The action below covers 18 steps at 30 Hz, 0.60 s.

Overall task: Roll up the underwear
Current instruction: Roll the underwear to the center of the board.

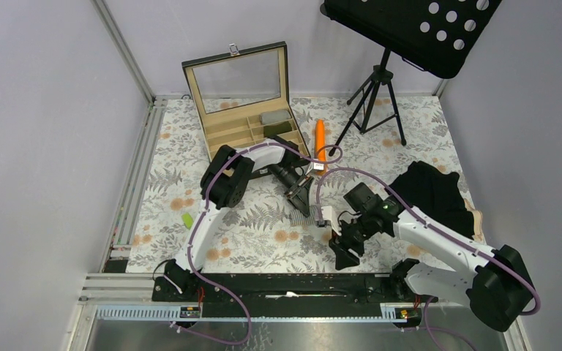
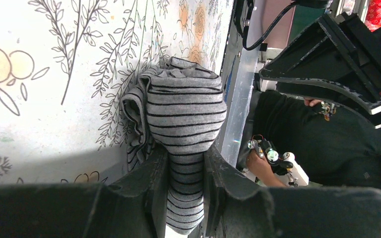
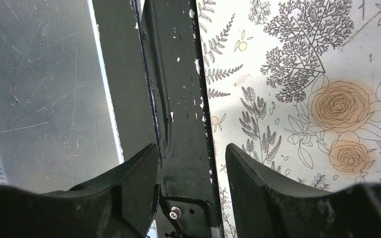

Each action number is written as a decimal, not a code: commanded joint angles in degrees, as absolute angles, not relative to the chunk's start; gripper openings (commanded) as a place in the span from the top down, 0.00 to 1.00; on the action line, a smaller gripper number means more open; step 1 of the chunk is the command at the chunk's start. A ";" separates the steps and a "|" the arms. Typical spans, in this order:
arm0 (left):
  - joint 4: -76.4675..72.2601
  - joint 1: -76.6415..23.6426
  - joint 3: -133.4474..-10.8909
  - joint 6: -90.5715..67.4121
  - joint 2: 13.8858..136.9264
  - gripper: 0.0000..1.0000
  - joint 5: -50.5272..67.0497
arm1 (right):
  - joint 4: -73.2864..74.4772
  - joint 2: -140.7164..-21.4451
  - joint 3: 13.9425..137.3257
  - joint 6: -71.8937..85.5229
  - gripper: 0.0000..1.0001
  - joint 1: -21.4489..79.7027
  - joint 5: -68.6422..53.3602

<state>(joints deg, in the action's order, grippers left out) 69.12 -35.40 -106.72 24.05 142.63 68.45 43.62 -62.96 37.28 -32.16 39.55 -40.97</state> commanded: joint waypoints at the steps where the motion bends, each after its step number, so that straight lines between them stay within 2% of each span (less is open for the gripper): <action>1: 63.92 -36.54 -104.22 27.18 145.18 0.96 55.63 | 43.87 -61.54 41.96 -35.77 0.41 39.70 -40.94; 2: 63.94 -36.55 -104.04 27.04 145.05 0.96 55.56 | 21.94 -61.72 46.63 -36.89 0.41 39.43 -2.79; 3: 63.95 -36.52 -103.80 27.07 144.90 0.96 55.59 | -1.05 -61.94 50.25 -36.21 0.16 39.24 1.17; 4: 63.98 -36.49 -103.58 27.14 144.79 0.96 55.63 | -2.36 -62.22 53.18 -35.30 0.12 39.23 0.78; 10: 63.94 -36.50 -103.42 27.07 144.82 0.96 55.84 | 1.52 -64.39 62.33 -33.64 0.10 39.25 0.89; 12: 63.98 -36.48 -103.57 26.99 144.76 0.96 56.13 | 2.18 -63.83 60.78 -35.91 0.10 39.21 -1.74; 18: 63.91 -36.52 -103.96 26.55 144.70 0.95 56.52 | 10.72 -58.74 47.95 -51.33 0.19 39.34 -18.21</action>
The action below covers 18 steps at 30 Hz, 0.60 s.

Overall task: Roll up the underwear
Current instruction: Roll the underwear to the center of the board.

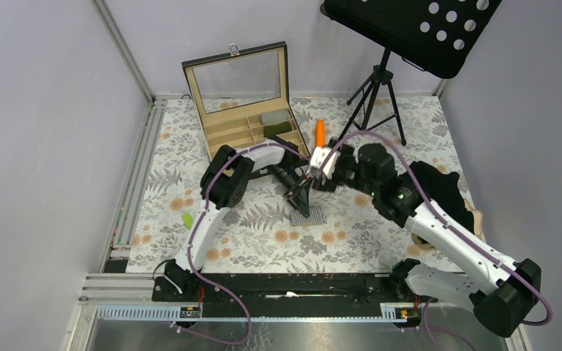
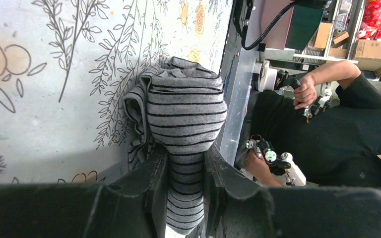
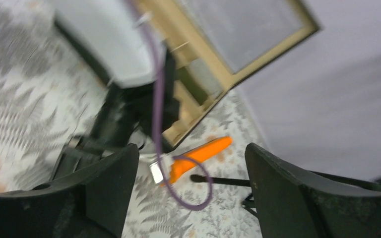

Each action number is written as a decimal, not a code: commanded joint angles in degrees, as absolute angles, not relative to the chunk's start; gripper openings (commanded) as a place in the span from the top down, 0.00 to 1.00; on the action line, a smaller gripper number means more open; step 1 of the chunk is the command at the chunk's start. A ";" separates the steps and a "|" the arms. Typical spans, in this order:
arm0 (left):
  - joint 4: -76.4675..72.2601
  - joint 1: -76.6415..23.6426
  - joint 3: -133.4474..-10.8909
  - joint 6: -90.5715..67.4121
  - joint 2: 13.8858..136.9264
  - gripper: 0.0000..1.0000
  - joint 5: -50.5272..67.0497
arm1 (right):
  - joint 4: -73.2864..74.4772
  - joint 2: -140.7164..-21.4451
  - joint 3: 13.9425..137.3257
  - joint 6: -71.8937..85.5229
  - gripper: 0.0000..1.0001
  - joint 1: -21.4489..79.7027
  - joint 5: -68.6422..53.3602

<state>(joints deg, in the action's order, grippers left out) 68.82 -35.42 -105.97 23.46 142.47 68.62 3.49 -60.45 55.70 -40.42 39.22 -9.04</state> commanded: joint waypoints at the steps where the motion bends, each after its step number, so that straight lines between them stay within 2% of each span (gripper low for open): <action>1: 63.89 -36.49 -103.97 26.50 144.67 0.95 56.46 | 11.13 -58.25 45.80 -53.67 0.20 39.47 -18.85; 6: 63.97 -36.53 -103.81 26.22 144.67 0.95 56.68 | 8.45 -59.33 38.87 -58.80 0.21 39.92 -20.35; 13: 63.83 -36.48 -103.58 25.93 144.48 0.95 56.51 | 2.30 -65.15 36.53 -59.97 0.18 40.76 -22.24; 18: 63.85 -36.50 -103.75 25.82 144.56 0.95 56.41 | 3.19 -68.81 36.50 -61.96 0.16 40.73 -25.37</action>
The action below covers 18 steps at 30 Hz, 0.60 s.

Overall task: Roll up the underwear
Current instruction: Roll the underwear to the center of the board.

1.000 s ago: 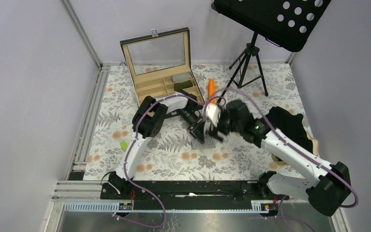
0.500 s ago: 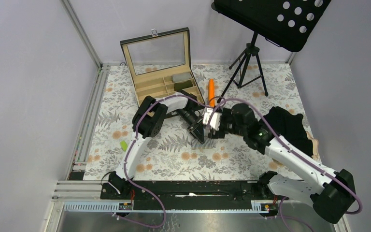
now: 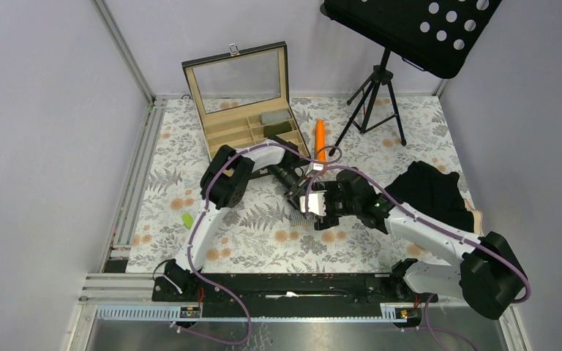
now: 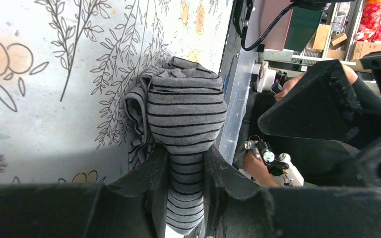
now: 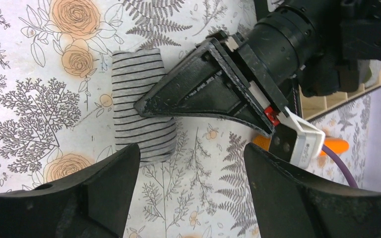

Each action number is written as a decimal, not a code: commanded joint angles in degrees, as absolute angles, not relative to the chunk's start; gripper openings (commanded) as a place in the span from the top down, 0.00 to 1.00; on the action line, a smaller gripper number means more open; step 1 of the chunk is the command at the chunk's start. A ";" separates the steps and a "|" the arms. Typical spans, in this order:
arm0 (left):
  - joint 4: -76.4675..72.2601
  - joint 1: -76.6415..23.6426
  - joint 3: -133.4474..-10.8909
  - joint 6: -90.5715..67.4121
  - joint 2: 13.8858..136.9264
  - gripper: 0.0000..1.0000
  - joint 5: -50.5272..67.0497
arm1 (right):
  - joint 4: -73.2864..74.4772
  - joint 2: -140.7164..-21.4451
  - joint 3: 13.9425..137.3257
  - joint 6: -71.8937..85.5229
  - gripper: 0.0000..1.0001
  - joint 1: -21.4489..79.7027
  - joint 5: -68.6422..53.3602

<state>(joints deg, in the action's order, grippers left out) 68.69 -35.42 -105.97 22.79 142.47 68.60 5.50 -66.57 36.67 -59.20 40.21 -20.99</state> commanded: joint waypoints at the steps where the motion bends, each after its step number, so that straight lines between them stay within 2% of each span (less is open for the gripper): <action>1: 63.89 -36.48 -103.79 25.76 144.58 0.95 56.35 | 3.84 -69.47 36.80 -62.13 0.16 40.70 -25.92; 9: 63.87 -36.47 -103.86 25.65 144.64 0.93 56.01 | 6.63 -75.55 37.93 -62.22 0.16 40.71 -27.73; 14: 63.87 -36.47 -103.97 25.52 144.67 0.92 55.50 | 0.99 -78.97 34.49 -64.34 0.20 40.71 -23.76; 16: 63.87 -36.47 -104.13 25.56 144.46 0.88 54.82 | -1.59 -80.24 33.22 -66.25 0.23 40.72 -22.46; 18: 64.44 -36.27 -104.55 26.03 143.94 0.81 53.92 | -1.05 -81.27 32.94 -68.05 0.33 40.70 -22.85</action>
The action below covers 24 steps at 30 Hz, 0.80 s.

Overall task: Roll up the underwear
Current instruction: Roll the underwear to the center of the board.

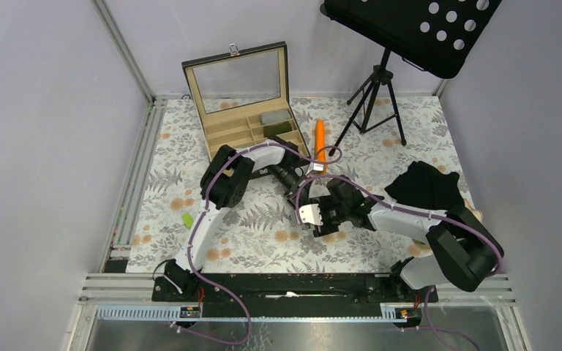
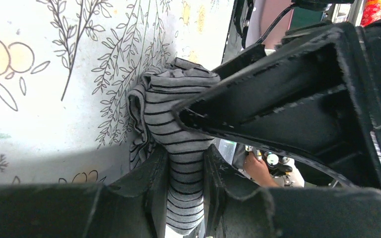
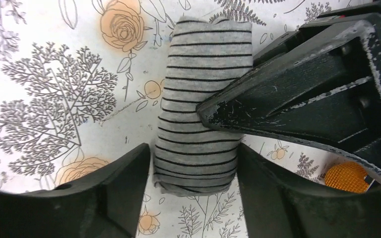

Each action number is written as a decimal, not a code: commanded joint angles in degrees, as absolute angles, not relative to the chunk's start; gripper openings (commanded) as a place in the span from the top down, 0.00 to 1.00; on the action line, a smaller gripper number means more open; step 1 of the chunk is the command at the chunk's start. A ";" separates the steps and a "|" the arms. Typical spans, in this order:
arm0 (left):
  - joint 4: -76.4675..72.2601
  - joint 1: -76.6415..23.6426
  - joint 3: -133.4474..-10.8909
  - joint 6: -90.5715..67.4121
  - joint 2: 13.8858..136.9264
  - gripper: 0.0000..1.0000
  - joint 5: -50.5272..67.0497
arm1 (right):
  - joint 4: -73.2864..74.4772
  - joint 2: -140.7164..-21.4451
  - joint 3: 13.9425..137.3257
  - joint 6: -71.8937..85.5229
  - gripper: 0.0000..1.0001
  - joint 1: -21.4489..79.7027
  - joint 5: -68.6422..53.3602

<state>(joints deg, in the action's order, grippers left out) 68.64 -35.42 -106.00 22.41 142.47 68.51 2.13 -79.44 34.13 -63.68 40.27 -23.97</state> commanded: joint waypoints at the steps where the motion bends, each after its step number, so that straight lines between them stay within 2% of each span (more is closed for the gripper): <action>1: 64.89 -35.97 -104.91 26.57 143.30 0.77 53.39 | 1.23 -81.70 33.34 -68.98 0.41 40.71 -23.49; 3: 64.88 -34.92 -105.46 27.13 140.66 0.70 51.44 | 7.00 -82.78 35.33 -70.61 0.57 40.73 -25.39; 5: 64.07 -33.11 -106.00 26.88 136.31 0.66 50.38 | 12.32 -84.09 37.95 -70.32 0.68 40.75 -26.51; 10: 56.47 -27.40 -102.53 22.02 121.60 0.60 47.51 | 21.59 -88.66 43.48 -66.02 0.84 39.80 -28.29; 13: 46.64 -26.54 -93.14 19.71 108.12 0.58 39.30 | 27.21 -92.00 47.06 -65.56 0.87 38.92 -29.76; 18: 19.70 -26.91 -65.84 14.44 82.18 0.54 22.71 | 37.98 -100.74 55.38 -64.03 0.88 34.85 -34.67; 21: 14.66 -29.20 -55.82 17.40 70.20 0.52 18.77 | 43.28 -107.12 60.73 -62.11 0.88 31.53 -37.65; 24: 14.85 -33.42 -49.08 24.83 63.16 0.47 19.06 | 46.13 -112.61 65.39 -59.15 0.88 29.24 -39.19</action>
<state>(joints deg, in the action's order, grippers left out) 22.92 -29.54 -56.58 18.26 68.45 25.26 33.34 -103.66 63.26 -63.90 31.86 -38.44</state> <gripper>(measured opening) 0.515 0.358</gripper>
